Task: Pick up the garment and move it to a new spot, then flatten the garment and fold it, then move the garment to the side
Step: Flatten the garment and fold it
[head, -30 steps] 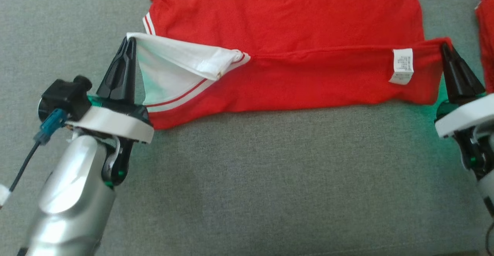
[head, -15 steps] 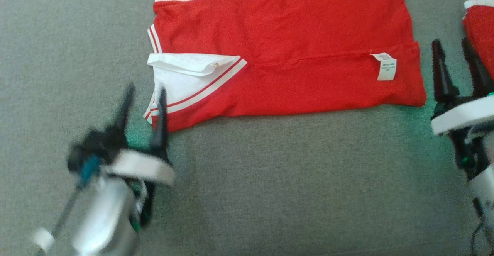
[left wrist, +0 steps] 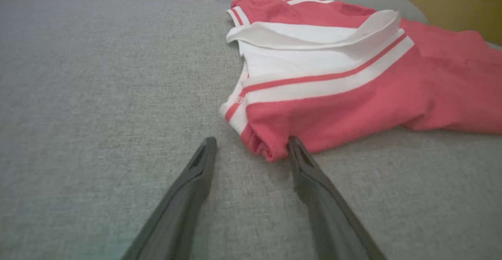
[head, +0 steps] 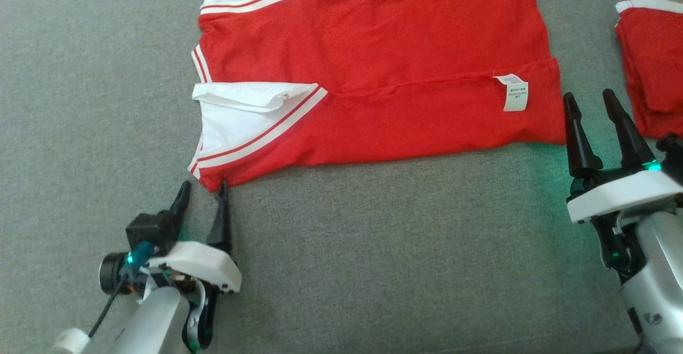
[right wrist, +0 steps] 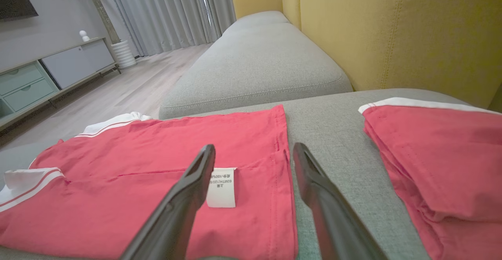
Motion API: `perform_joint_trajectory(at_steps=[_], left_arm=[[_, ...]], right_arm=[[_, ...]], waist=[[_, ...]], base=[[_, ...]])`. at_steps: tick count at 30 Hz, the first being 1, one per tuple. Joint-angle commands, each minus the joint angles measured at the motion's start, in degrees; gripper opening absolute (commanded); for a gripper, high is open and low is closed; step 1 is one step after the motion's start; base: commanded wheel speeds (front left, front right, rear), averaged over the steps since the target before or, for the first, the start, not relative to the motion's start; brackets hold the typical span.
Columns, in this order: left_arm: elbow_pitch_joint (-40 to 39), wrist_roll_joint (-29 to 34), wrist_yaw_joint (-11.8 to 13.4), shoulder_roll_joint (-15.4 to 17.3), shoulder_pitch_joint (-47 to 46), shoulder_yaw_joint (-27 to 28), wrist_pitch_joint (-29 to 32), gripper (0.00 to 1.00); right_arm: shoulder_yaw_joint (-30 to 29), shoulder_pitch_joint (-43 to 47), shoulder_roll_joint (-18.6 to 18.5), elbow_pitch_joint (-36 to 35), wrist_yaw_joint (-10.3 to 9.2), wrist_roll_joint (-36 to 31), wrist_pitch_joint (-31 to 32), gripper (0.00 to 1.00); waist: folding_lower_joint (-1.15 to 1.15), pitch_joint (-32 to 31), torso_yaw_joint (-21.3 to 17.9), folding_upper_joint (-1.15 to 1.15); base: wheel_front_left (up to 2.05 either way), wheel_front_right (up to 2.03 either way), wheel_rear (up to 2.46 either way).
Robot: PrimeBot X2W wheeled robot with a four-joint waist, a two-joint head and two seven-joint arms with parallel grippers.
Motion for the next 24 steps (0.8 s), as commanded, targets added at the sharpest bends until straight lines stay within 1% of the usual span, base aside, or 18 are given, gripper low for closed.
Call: perform_joint_trajectory(at_steps=[1,2,3,6,9,16,20,21,22,23,24], left_arm=[[-0.6,-0.6,0.1,0.9,-1.7,2.0,0.6,0.5],[-0.6,-1.1,-0.3,0.8,-1.7,2.0,0.9,0.23],[-0.6,-1.6,-0.8,0.7,-1.6,2.0,1.3,0.0],[-1.1,-2.8,-1.8,0.5,-1.4,2.2,1.2,0.0],[-1.8,-2.9,-2.2,0.9,-1.3,2.3,0.4,0.0],[-3.2,-2.8,-2.6,1.1,-1.5,1.8,-0.2,0.0],[-3.7,-2.8,-2.7,1.2,-1.6,1.5,-0.5,0.0],[-3.8,-2.8,-2.8,1.2,-1.5,1.4,-0.5,0.0],[-3.9,-2.7,-2.8,1.2,-1.5,1.2,-0.6,0.0],[-3.9,-2.7,-2.9,1.2,-1.5,1.1,-0.6,0.0],[-3.8,-2.6,-3.0,1.2,-1.4,1.0,-0.9,0.0]], right_arm=[[0.4,0.7,-0.5,-1.2,-0.05,-0.7,-0.6,1.0],[0.5,0.8,-0.4,-0.7,-0.05,-0.6,-0.6,1.0],[0.6,0.8,-0.3,0.0,-0.05,-0.3,-0.6,1.0],[0.5,0.5,0.3,3.1,-0.05,0.7,0.6,1.0],[-0.5,-0.3,0.9,6.7,-0.05,1.2,2.6,1.0],[-1.4,-3.0,1.7,14.3,-0.05,-0.7,6.2,1.0],[-0.8,-4.0,2.6,16.0,-0.05,0.4,8.7,1.0],[-0.5,-4.3,2.7,16.3,-0.05,0.7,9.2,0.56],[-0.4,-4.4,2.6,16.6,-0.05,1.0,9.5,0.32],[-0.3,-4.5,2.5,16.9,-0.05,1.2,9.7,0.0],[-0.1,-4.4,2.4,17.2,-0.05,1.4,9.9,0.0]], waist=[[0.01,0.0,0.0,0.0],[0.01,0.0,0.1,0.0],[0.01,-0.1,0.2,0.0],[0.01,-0.6,0.7,0.0],[0.01,-1.1,1.4,0.0],[0.01,-0.9,2.8,0.0],[0.01,-0.7,3.2,0.0],[0.01,-0.7,3.4,0.0],[0.01,-0.8,3.6,0.0],[0.01,-1.0,3.7,0.0],[0.01,-1.2,4.0,0.0]], base=[[0.0,0.0,0.0],[0.0,0.0,0.0],[0.0,0.0,0.0],[0.0,0.0,0.0],[0.0,0.0,0.0],[0.0,0.0,0.0],[0.0,0.0,0.0],[0.0,0.0,0.0],[0.0,0.0,0.0],[0.0,0.0,0.0],[0.0,0.0,0.0]])
